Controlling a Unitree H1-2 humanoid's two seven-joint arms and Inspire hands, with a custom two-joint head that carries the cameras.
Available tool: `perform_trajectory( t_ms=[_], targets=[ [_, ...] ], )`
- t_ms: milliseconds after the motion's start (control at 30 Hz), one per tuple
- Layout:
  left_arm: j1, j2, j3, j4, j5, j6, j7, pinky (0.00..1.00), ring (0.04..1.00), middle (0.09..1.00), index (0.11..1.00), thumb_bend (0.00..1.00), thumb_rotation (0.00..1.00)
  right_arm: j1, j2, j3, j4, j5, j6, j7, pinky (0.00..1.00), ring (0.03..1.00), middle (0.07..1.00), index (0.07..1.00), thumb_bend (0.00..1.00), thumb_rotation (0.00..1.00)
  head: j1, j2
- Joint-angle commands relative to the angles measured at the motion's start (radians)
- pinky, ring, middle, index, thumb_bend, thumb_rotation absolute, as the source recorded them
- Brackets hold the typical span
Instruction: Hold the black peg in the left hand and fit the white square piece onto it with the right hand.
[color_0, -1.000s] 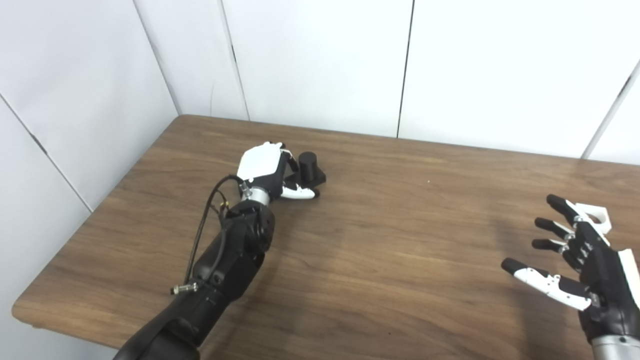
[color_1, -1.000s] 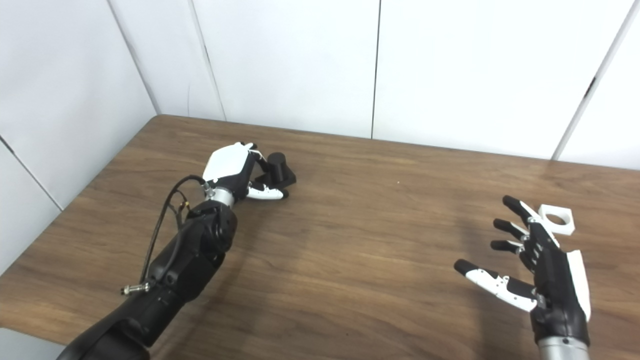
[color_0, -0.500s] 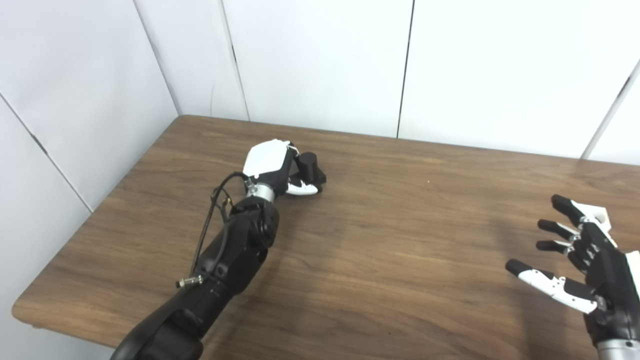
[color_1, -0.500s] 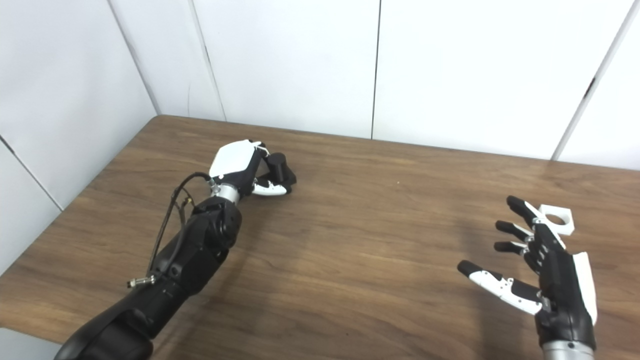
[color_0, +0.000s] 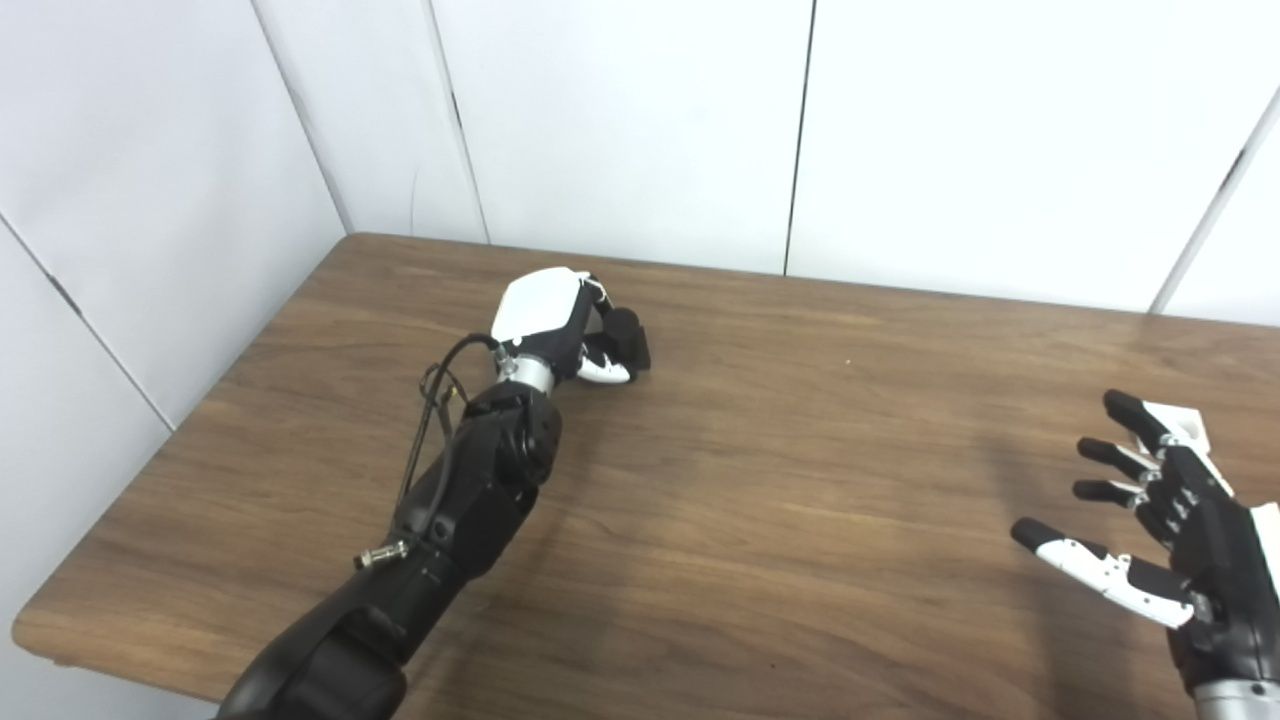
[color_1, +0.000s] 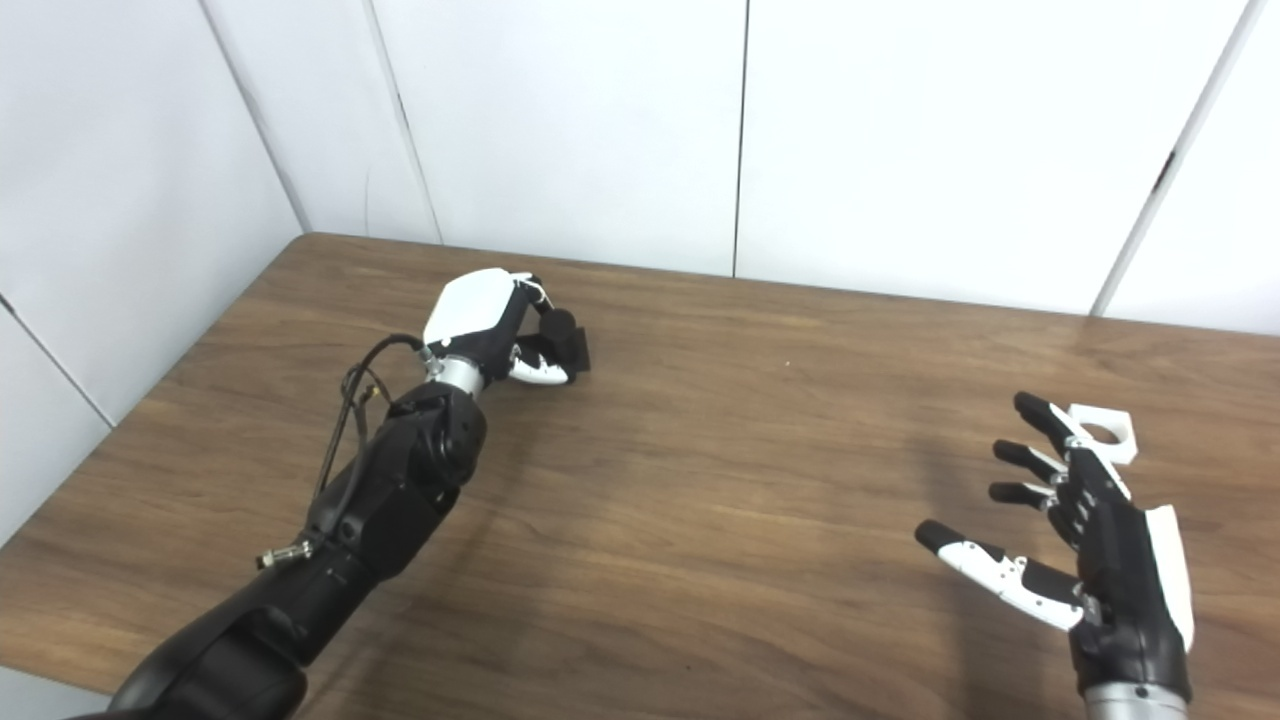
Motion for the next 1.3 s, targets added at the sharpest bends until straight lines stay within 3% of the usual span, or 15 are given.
perform_trajectory(
  t_ms=[0, 200, 333, 533, 900, 1267],
  targets=[
    [0.020, 0.035, -0.012, 0.001, 0.003, -0.005, -0.019, 0.88, 0.922, 0.871, 0.487, 0.51, 0.08, -0.029, 0.002, 0.000, -0.037, 0.001, -0.015, 0.002, 0.65, 0.786, 0.897, 0.845, 0.68, 0.03, -0.001, 0.001],
    [0.031, 0.065, -0.007, -0.059, -0.082, -0.070, -0.109, 0.98, 0.954, 0.896, 0.487, 0.52, 0.08, -0.036, 0.001, 0.002, -0.041, -0.005, -0.004, 0.004, 0.64, 0.784, 0.897, 0.842, 0.69, 0.07, -0.010, 0.002],
    [0.034, 0.105, -0.016, -0.108, -0.179, -0.170, -0.219, 1.00, 0.978, 0.916, 0.488, 0.52, 0.08, -0.041, -0.001, 0.002, -0.039, -0.003, -0.010, 0.005, 0.63, 0.776, 0.892, 0.837, 0.69, 0.06, -0.017, 0.003],
    [0.035, 0.137, -0.018, -0.162, -0.268, -0.243, -0.328, 0.88, 0.951, 0.916, 0.489, 0.52, 0.08, -0.044, -0.001, 0.005, -0.033, -0.003, -0.013, 0.005, 0.63, 0.782, 0.896, 0.839, 0.69, 0.06, -0.024, 0.004],
    [0.054, 0.141, -0.009, -0.233, -0.358, -0.385, -0.424, 0.93, 0.985, 0.928, 0.491, 0.52, 0.07, -0.047, 0.001, 0.009, -0.021, -0.006, -0.027, 0.001, 0.63, 0.780, 0.898, 0.832, 0.69, 0.04, -0.043, 0.009],
    [0.108, 0.073, -0.058, -0.277, -0.320, -0.492, -0.418, 0.86, 0.975, 0.919, 0.490, 0.52, 0.08, -0.040, 0.002, 0.002, -0.020, 0.004, -0.014, 0.000, 0.68, 0.805, 0.911, 0.853, 0.69, 0.12, -0.093, 0.021]
  ],
)
